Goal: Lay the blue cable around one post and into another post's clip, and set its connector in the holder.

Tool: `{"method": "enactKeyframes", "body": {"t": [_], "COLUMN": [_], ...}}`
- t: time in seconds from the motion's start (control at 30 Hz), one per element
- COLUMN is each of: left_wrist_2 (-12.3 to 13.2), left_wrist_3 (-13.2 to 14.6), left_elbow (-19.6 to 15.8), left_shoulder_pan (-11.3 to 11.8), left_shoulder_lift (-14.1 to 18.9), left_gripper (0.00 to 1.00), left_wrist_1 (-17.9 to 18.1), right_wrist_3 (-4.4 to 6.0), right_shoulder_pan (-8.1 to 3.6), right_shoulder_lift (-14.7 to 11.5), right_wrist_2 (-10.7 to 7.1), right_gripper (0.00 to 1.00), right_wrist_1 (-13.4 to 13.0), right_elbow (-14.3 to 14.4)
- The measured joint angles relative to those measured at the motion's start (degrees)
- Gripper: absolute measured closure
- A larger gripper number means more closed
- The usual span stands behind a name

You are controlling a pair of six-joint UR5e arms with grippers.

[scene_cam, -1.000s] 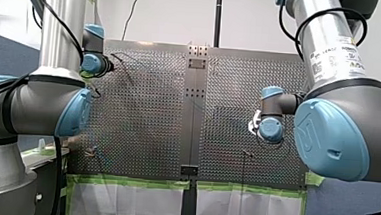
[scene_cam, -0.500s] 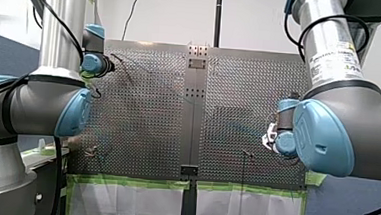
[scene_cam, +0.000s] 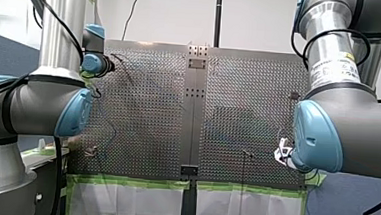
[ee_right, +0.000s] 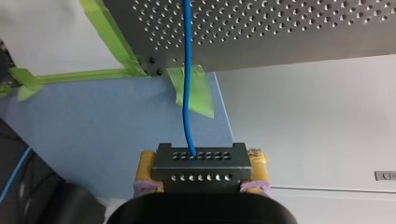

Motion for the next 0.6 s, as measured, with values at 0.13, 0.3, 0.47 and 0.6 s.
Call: {"method": "enactKeyframes", "body": {"t": [0.13, 0.3, 0.47, 0.6], "left_wrist_2": [0.0, -0.1, -0.2, -0.3], "left_wrist_3": [0.0, 0.0, 0.0, 0.1], "left_elbow": [0.0, 0.2, 0.4, 0.7], "left_shoulder_pan": [0.0, 0.0, 0.2, 0.2], "left_shoulder_lift": [0.0, 0.0, 0.0, 0.0], "left_gripper": [0.00, 0.00, 0.00, 0.00], "left_wrist_1": [0.0, 0.0, -0.1, -0.2], "right_wrist_3": [-1.33, -3.28, -6.12, -8.14], "right_shoulder_pan": [-2.04, -2.12, -0.92, -0.16], "right_shoulder_lift": [2.3, 4.6, 7.5, 9.5], "right_wrist_2": [-2.29, -4.59, -7.47, -9.51], "right_gripper": [1.00, 1.00, 1.00, 1.00], "right_wrist_1": [-2.0, -4.2, -6.7, -6.9], "right_elbow": [-2.3, -4.6, -7.5, -9.5]}}
